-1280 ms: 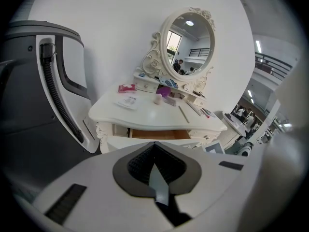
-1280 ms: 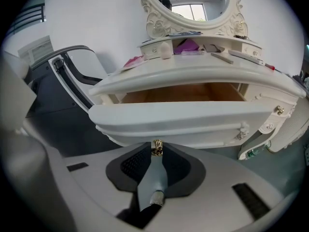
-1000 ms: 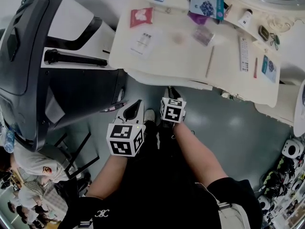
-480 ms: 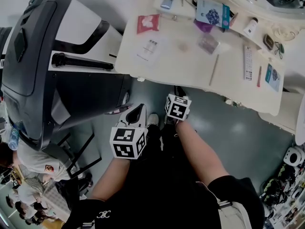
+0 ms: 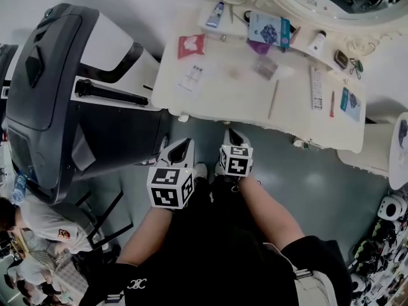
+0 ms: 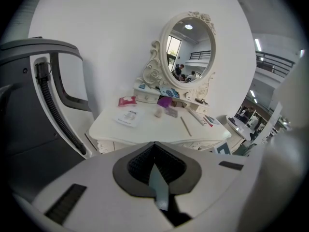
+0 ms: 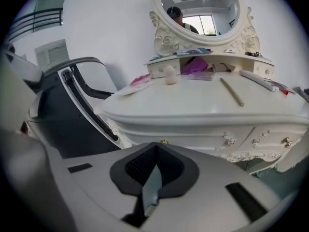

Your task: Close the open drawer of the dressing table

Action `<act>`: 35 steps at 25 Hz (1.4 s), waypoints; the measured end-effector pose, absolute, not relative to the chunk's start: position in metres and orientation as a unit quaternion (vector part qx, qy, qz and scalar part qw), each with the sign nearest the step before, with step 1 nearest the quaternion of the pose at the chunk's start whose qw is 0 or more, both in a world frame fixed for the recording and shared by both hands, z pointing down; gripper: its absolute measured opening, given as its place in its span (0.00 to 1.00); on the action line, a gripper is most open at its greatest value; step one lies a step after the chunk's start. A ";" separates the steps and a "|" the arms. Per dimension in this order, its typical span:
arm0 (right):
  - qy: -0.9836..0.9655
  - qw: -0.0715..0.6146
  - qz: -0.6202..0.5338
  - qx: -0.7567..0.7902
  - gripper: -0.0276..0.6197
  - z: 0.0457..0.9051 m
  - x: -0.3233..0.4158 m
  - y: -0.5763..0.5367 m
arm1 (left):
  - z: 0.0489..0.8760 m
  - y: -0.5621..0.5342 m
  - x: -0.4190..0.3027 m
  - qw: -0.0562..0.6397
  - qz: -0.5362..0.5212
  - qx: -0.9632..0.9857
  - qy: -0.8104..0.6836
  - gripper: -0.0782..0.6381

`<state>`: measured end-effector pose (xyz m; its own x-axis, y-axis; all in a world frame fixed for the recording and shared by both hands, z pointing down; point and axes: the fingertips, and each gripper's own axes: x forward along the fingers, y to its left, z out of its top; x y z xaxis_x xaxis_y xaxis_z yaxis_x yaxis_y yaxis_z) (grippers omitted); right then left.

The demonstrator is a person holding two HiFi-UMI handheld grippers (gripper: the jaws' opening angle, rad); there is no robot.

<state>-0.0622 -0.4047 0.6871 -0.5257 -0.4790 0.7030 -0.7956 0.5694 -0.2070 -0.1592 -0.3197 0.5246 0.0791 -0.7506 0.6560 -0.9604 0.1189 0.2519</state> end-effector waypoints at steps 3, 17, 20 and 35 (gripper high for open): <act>-0.835 0.276 0.267 0.394 0.06 0.659 -0.048 -0.401 | 0.511 -0.328 -0.154 0.332 0.146 0.662 -0.656 0.11; -0.872 0.069 0.177 0.451 0.06 0.439 -0.008 -0.437 | 0.440 -0.379 -0.116 0.238 0.117 0.733 -0.627 0.11; -0.876 0.036 0.128 0.463 0.06 0.392 0.003 -0.441 | 0.427 -0.386 -0.106 0.221 0.111 0.747 -0.617 0.11; -0.861 0.027 0.130 0.491 0.06 0.386 0.035 -0.420 | 0.405 -0.391 -0.075 0.200 0.110 0.784 -0.577 0.11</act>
<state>0.0346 -0.4197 0.3858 -0.5173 -0.8381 0.1735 -0.8520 0.4850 -0.1973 -0.0745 -0.3907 0.4054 0.3094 -0.8614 0.4027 -0.9491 -0.2534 0.1871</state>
